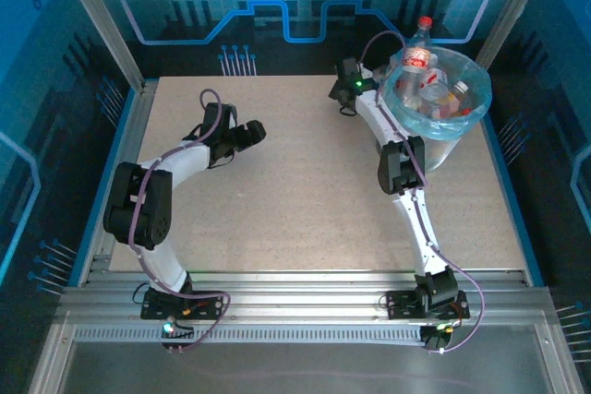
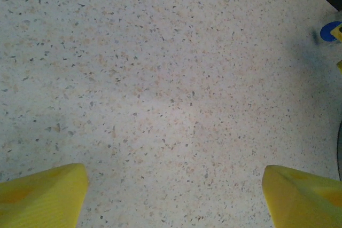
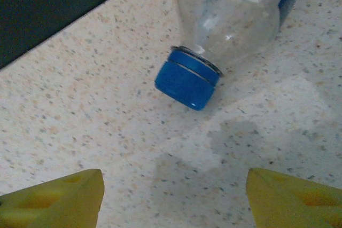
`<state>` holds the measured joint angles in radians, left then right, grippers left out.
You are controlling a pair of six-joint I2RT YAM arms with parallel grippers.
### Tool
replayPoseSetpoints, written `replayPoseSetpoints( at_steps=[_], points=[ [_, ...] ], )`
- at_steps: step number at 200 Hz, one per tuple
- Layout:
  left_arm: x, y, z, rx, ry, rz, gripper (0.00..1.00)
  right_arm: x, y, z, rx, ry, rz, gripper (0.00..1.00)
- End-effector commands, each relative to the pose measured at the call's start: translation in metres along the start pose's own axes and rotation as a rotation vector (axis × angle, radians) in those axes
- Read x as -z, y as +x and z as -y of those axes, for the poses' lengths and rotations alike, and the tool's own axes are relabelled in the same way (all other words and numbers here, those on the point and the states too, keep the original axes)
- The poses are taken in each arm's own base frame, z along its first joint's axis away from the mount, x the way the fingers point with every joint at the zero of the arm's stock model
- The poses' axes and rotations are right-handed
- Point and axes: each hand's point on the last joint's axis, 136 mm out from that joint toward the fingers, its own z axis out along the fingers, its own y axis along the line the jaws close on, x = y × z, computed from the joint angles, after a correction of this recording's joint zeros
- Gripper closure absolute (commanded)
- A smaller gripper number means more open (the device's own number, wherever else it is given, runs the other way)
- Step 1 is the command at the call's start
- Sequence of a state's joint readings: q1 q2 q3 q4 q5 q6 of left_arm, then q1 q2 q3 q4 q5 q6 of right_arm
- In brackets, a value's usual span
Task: Put the plastic bottles in the bin
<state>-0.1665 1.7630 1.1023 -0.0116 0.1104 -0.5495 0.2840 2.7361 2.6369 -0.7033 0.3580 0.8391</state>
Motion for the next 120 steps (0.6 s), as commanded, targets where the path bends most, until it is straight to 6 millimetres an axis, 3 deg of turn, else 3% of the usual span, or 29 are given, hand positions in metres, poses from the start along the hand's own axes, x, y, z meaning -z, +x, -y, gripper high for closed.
replayPoseSetpoints(
  at_steps=[1,120],
  points=[
    [0.000,-0.008,0.006,-0.018,0.010,0.010,0.14,-0.016,-0.003,0.002,-0.133,-0.014,0.028,0.27],
    [-0.004,-0.005,0.006,-0.015,0.029,0.007,0.14,-0.051,-0.007,0.030,-0.329,0.038,0.088,0.27]
  ],
)
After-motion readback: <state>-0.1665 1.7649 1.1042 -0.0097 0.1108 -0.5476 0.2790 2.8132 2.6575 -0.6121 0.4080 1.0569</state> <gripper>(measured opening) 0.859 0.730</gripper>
